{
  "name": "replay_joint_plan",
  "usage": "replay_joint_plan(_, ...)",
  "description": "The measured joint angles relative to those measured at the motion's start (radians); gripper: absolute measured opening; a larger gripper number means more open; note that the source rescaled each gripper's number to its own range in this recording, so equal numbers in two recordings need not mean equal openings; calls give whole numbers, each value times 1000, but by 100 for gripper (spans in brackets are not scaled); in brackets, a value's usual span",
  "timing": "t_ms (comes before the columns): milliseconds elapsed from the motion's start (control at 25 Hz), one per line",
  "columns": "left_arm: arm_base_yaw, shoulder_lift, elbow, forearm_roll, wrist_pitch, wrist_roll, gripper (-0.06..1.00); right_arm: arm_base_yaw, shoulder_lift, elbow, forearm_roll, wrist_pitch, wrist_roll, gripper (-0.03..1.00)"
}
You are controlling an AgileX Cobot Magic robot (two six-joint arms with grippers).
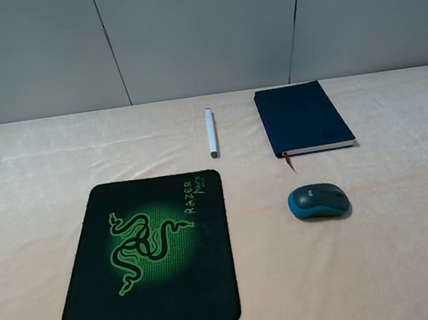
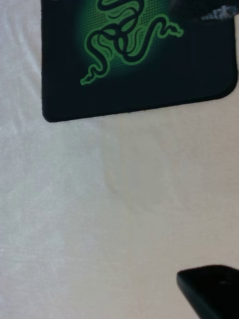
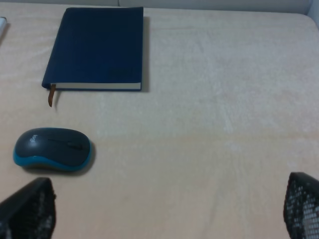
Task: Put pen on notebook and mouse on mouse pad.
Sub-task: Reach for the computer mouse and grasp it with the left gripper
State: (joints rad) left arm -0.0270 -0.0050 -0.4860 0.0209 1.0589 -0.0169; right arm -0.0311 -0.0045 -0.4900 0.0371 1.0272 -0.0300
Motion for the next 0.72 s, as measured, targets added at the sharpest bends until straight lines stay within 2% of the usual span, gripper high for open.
replay_joint_plan(720,0,0,0,0,0,0,93,0,0,0,0,0,0,100)
